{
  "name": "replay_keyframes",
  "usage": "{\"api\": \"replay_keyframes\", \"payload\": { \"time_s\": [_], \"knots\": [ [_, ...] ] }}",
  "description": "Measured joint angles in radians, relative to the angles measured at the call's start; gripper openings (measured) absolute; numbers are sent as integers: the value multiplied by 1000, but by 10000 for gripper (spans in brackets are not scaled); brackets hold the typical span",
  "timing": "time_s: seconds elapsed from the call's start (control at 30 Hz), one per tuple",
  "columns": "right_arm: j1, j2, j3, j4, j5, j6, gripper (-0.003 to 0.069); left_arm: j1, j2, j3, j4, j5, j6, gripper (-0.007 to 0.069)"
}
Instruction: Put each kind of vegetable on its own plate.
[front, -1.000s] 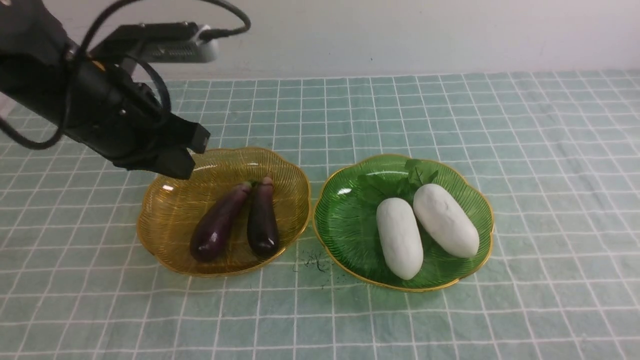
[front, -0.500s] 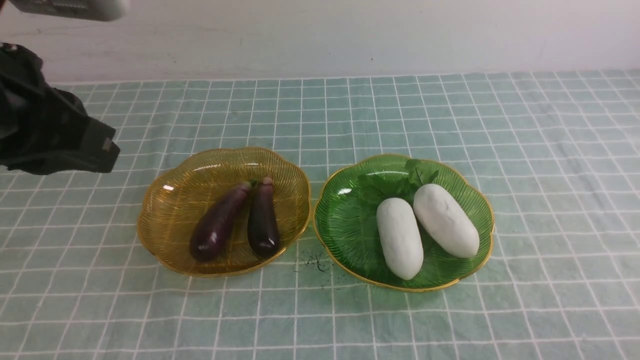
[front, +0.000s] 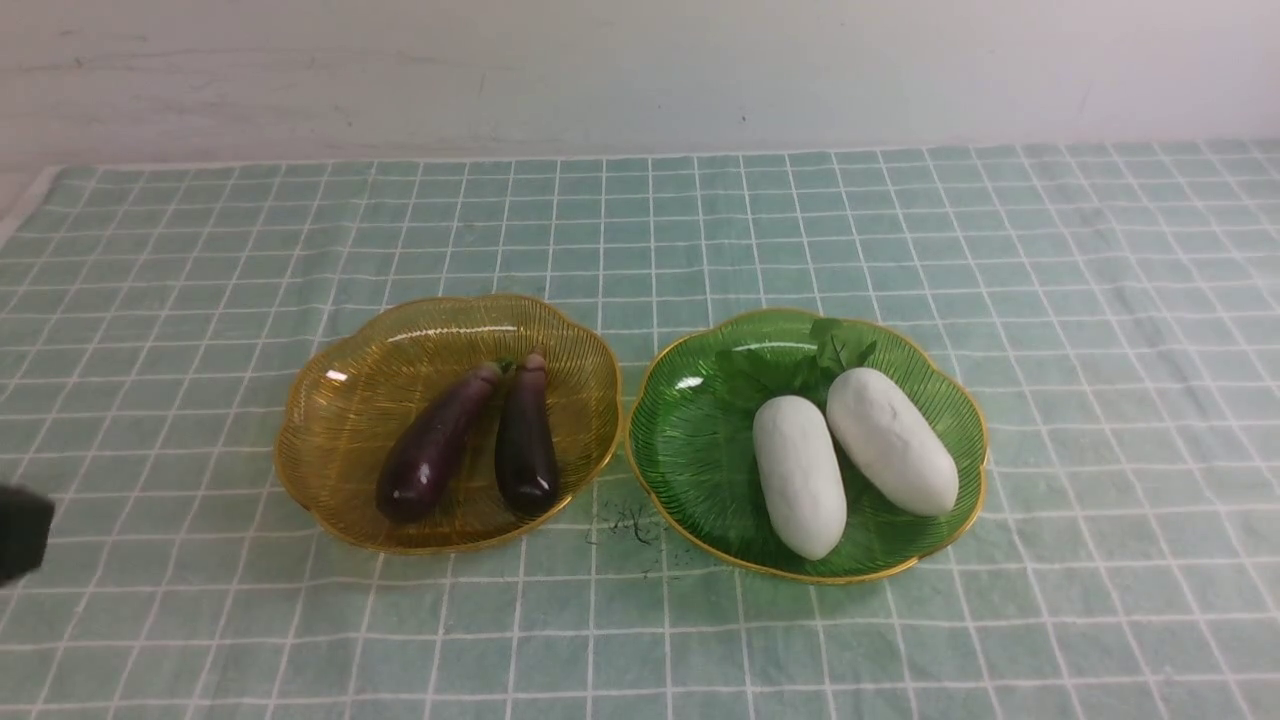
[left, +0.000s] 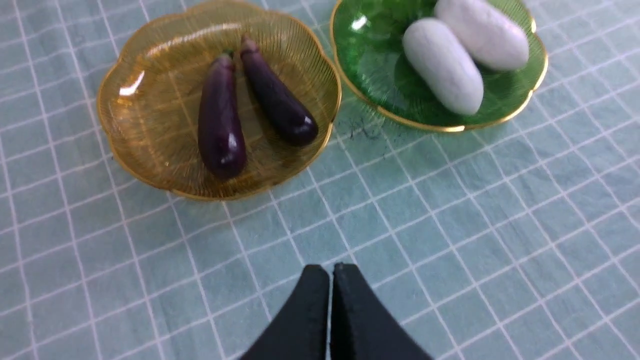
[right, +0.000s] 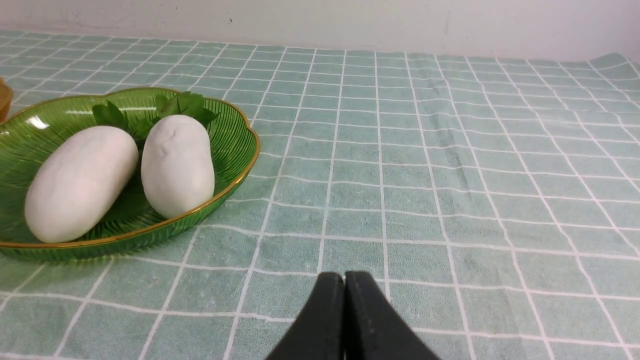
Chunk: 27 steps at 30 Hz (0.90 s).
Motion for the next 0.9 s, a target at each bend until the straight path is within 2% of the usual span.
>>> {"api": "replay_keyframes", "payload": {
  "time_s": [0.2, 0.37, 0.9],
  "knots": [
    [0, 0, 0, 0, 0, 0, -15, 0, -249, 231, -26, -326, -1, -8],
    [0, 0, 0, 0, 0, 0, -15, 0, -403, 351, -65, -517, -1, -8],
    [0, 0, 0, 0, 1, 0, -15, 0, -452, 475, -71, -507, -1, -8]
  ]
}}
